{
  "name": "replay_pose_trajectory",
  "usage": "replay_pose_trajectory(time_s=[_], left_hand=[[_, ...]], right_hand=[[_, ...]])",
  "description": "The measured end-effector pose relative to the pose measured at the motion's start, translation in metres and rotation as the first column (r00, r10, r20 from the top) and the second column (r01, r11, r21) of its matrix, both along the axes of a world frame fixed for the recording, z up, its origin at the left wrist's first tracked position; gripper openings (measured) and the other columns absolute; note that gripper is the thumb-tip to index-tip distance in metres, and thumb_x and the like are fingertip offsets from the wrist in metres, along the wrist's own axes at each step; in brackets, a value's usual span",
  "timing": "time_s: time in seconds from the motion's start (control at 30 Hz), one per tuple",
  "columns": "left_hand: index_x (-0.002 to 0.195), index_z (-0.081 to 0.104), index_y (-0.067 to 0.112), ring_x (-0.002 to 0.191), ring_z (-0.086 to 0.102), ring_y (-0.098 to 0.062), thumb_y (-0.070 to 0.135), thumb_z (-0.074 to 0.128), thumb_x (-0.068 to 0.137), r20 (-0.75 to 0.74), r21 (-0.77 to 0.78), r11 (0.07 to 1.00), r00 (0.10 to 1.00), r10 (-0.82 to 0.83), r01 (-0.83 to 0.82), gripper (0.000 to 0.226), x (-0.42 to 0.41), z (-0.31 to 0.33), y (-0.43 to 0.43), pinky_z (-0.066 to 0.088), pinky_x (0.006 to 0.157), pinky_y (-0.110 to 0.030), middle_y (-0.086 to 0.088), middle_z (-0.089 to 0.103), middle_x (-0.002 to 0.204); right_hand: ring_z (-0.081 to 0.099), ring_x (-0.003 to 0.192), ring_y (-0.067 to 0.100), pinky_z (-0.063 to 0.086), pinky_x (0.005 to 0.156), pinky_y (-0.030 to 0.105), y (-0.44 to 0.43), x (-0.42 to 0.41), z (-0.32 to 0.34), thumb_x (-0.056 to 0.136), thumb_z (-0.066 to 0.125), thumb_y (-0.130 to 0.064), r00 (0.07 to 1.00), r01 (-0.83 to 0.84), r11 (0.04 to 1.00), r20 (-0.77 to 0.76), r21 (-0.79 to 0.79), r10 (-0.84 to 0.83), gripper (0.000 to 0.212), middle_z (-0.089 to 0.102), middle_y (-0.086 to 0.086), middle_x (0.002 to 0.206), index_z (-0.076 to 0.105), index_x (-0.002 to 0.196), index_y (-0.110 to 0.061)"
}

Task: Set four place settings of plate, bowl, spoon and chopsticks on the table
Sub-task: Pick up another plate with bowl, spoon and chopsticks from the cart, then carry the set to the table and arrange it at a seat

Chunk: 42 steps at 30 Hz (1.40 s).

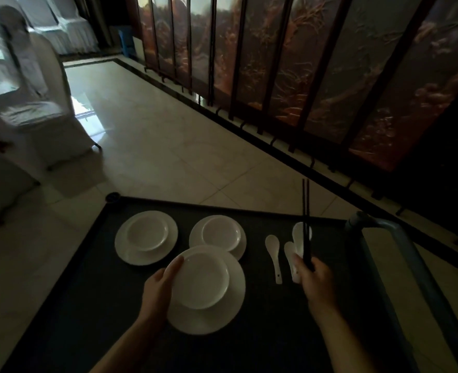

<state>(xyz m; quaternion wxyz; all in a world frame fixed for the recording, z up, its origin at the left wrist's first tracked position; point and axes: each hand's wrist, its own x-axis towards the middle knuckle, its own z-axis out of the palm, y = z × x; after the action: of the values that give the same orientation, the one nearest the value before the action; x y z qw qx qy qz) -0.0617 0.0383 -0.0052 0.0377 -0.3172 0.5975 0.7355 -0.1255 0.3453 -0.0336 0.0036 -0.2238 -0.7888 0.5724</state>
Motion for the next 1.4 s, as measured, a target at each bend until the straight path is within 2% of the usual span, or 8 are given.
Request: replay_pose_trajectory(time_s=[0.17,0.43,0.6,0.8,0.87,1.13,1.33,1.4], left_hand=[[0.095,0.071,0.036,0.093,0.07,-0.022,0.067,0.072,0.059,-0.072,0.017,0.998,0.996,0.06,-0.059,0.048,0.001,0.008,-0.026,0.051,0.068,-0.036,0.0,0.074,0.099],[0.103,0.07,0.03,0.08,0.075,-0.017,0.072,0.071,0.061,-0.162,-0.053,0.975,0.965,0.205,-0.216,0.059,0.026,0.031,-0.069,0.058,0.067,-0.038,-0.001,0.076,0.096],[0.097,0.072,0.026,0.083,0.073,-0.022,0.078,0.068,0.06,-0.188,-0.126,0.897,0.898,0.398,-0.424,0.064,0.064,0.041,-0.085,0.059,0.078,-0.048,-0.004,0.074,0.095],[0.093,0.076,0.02,0.085,0.073,-0.024,0.063,0.067,0.076,-0.207,-0.164,0.725,0.742,0.638,-0.669,0.047,0.128,0.049,-0.078,0.058,0.081,-0.048,-0.005,0.076,0.092],[0.088,0.077,0.022,0.08,0.074,-0.018,0.063,0.065,0.079,-0.22,-0.194,0.644,0.673,0.706,-0.74,0.043,0.156,0.054,-0.069,0.057,0.071,-0.038,0.001,0.077,0.086],[0.081,0.078,0.02,0.08,0.073,-0.022,0.066,0.067,0.065,-0.203,-0.206,0.286,0.327,0.923,-0.936,0.05,0.299,0.063,-0.019,0.056,0.071,-0.042,-0.002,0.078,0.083],[0.086,0.077,0.018,0.079,0.073,-0.022,0.068,0.063,0.07,-0.177,-0.243,0.036,0.08,0.981,-0.969,0.054,0.411,0.07,0.036,0.055,0.074,-0.038,-0.002,0.078,0.082],[0.086,0.077,0.02,0.077,0.074,-0.019,0.059,0.063,0.081,-0.181,-0.228,-0.051,-0.009,0.984,-0.972,0.042,0.446,0.072,0.06,0.056,0.069,-0.031,-0.002,0.078,0.082]], right_hand=[[0.067,0.078,-0.005,0.047,0.068,0.024,-0.076,0.018,0.047,0.087,0.067,-0.042,0.96,-0.28,0.953,-0.044,-0.112,0.276,0.01,0.072,-0.019,0.086,0.074,0.089,-0.035],[0.069,0.074,-0.003,0.048,0.066,0.024,-0.152,0.02,0.078,0.088,0.069,-0.034,0.862,-0.505,0.859,-0.089,-0.087,0.498,0.009,0.074,-0.017,0.08,0.074,0.082,-0.03],[0.069,0.07,-0.002,0.048,0.061,0.02,-0.188,0.02,0.085,0.088,0.071,-0.025,0.718,-0.694,0.718,-0.118,-0.051,0.686,0.007,0.074,-0.018,0.074,0.073,0.082,-0.026],[0.073,0.072,0.009,0.053,0.064,0.026,-0.217,0.035,0.089,0.084,0.075,-0.03,0.524,-0.851,0.522,-0.149,-0.055,0.839,0.006,0.077,-0.006,0.073,0.076,0.082,-0.024],[0.073,0.072,0.008,0.054,0.066,0.029,-0.225,0.046,0.091,0.084,0.075,-0.032,0.428,-0.904,0.421,-0.153,-0.075,0.891,0.007,0.077,-0.009,0.076,0.075,0.079,-0.027],[0.069,0.057,0.004,0.047,0.047,0.012,-0.251,0.144,0.104,0.089,0.07,-0.021,-0.017,-0.99,-0.042,-0.182,-0.133,0.983,0.013,0.074,-0.005,0.065,0.076,0.077,-0.016],[0.073,0.07,0.027,0.061,0.061,0.041,-0.259,0.245,0.104,0.087,0.072,-0.025,-0.265,-0.934,-0.299,-0.18,-0.195,0.947,0.015,0.076,0.01,0.076,0.077,0.081,-0.012],[0.069,0.057,0.022,0.056,0.05,0.031,-0.258,0.283,0.103,0.087,0.072,-0.026,-0.341,-0.908,-0.379,-0.21,-0.18,0.916,0.018,0.073,0.006,0.066,0.076,0.076,-0.012]])
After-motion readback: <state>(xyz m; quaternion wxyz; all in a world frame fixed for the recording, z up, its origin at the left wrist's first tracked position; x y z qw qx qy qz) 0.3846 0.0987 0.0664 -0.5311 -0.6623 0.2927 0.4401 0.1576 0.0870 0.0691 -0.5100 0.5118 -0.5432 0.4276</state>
